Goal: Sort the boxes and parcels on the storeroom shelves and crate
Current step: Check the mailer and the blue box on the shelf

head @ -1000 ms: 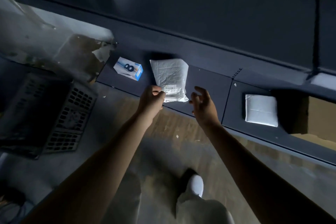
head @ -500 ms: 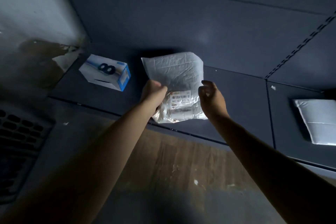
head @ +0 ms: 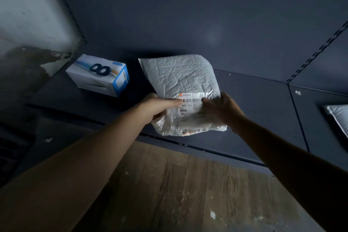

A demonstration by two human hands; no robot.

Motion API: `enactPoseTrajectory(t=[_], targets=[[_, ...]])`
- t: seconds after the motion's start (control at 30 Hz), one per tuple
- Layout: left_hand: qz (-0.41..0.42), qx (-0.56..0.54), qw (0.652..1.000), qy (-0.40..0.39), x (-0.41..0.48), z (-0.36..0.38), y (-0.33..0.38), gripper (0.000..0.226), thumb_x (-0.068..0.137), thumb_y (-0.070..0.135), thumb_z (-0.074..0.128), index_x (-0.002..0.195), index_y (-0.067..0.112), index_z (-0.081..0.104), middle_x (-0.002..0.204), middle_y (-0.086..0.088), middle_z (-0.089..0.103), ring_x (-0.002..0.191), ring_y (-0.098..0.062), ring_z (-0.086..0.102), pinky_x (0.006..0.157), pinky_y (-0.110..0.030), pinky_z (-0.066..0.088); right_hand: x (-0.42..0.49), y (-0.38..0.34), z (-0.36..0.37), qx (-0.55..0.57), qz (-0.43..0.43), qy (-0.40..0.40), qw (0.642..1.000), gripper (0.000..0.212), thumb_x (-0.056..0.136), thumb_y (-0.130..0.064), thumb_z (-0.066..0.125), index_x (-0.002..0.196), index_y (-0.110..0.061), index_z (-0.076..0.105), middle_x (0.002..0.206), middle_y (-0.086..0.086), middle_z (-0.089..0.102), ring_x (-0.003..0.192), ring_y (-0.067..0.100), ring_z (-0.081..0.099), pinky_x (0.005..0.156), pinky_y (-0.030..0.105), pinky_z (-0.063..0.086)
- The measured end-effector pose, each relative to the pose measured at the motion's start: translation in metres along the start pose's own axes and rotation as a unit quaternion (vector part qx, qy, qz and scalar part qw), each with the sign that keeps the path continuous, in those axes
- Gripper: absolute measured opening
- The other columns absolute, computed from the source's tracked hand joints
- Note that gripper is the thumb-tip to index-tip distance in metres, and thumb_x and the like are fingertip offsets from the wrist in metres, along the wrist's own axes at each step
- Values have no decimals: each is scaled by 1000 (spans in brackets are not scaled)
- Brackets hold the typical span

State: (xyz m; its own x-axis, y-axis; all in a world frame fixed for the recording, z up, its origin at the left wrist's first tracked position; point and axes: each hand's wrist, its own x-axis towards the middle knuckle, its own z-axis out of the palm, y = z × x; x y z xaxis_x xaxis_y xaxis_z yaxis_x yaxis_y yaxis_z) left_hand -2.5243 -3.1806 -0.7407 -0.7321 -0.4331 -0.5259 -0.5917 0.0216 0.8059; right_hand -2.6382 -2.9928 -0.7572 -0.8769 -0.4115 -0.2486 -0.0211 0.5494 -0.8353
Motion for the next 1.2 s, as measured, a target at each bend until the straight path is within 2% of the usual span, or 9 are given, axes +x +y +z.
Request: enactPoseTrajectory(t=[0.13, 0.27, 0.37, 0.47, 0.53, 0.67, 0.83, 1.03, 1.2], targets=[[60, -62, 996, 16, 2, -8, 9, 75, 44, 53, 88, 106, 15, 70, 102, -12, 74, 101, -35, 68, 95, -50, 52, -9, -12, -13, 151, -85, -116, 978, 22, 89, -12, 69, 107, -6, 59, 97, 5, 72, 80, 16, 71, 57, 18, 54], [129, -80, 987, 58, -8, -14, 19, 26, 78, 38, 78, 94, 22, 66, 91, 4, 75, 88, -14, 71, 80, -30, 55, -10, -21, -22, 158, -231, -243, 929, 44, 81, 11, 68, 122, 6, 49, 116, 23, 64, 103, 25, 67, 80, 35, 59], [163, -61, 980, 100, -14, -10, 23, 21, 82, 41, 73, 88, 25, 62, 90, 8, 71, 83, -8, 67, 66, -20, 51, -4, -19, -21, 127, -245, -229, 933, 54, 78, 5, 72, 125, 5, 46, 115, 19, 64, 107, 30, 66, 79, 41, 59], [175, -28, 975, 133, -20, -4, 24, 23, 87, 44, 67, 80, 24, 58, 81, 12, 66, 73, -3, 62, 48, -11, 45, -2, -19, -23, 98, -242, -168, 951, 53, 79, -2, 76, 122, 2, 45, 109, 13, 67, 100, 29, 69, 71, 38, 60], [190, -9, 970, 154, -20, -1, 23, 28, 87, 48, 64, 85, 20, 64, 82, 8, 69, 74, -7, 65, 55, -13, 47, -7, -22, -27, 105, -247, -151, 951, 35, 89, -5, 68, 119, 0, 51, 105, 11, 71, 90, 26, 72, 64, 35, 60], [198, 14, 963, 181, -17, 0, 23, 44, 87, 51, 63, 87, 7, 66, 77, 0, 69, 68, -11, 64, 56, -21, 47, -10, -22, -29, 146, -211, -131, 957, 31, 99, -40, 49, 112, -17, 64, 103, 20, 71, 94, 50, 66, 71, 56, 55], [217, -3, 970, 109, -19, -1, 23, 24, 87, 37, 67, 100, 17, 66, 90, 6, 72, 81, -3, 68, 67, -17, 54, -4, -26, -39, 288, -53, -197, 936, 52, 96, -61, 33, 118, -26, 65, 123, 4, 68, 113, 20, 65, 96, 39, 52], [205, -8, 975, 82, -18, 2, 27, 32, 87, 29, 70, 115, 24, 56, 104, 10, 68, 93, -6, 65, 72, -22, 49, 1, -19, -51, 281, 4, -207, 937, 60, 91, -58, 51, 126, -11, 62, 121, 14, 68, 114, 32, 63, 103, 54, 46], [166, -20, 980, 107, -16, 12, 35, 15, 90, 23, 61, 104, 18, 59, 98, -2, 68, 82, -13, 63, 66, -27, 48, -3, -17, -57, 266, -56, -166, 948, 38, 100, -29, 46, 77, -18, 74, 73, 1, 71, 68, 14, 66, 67, 28, 51]])
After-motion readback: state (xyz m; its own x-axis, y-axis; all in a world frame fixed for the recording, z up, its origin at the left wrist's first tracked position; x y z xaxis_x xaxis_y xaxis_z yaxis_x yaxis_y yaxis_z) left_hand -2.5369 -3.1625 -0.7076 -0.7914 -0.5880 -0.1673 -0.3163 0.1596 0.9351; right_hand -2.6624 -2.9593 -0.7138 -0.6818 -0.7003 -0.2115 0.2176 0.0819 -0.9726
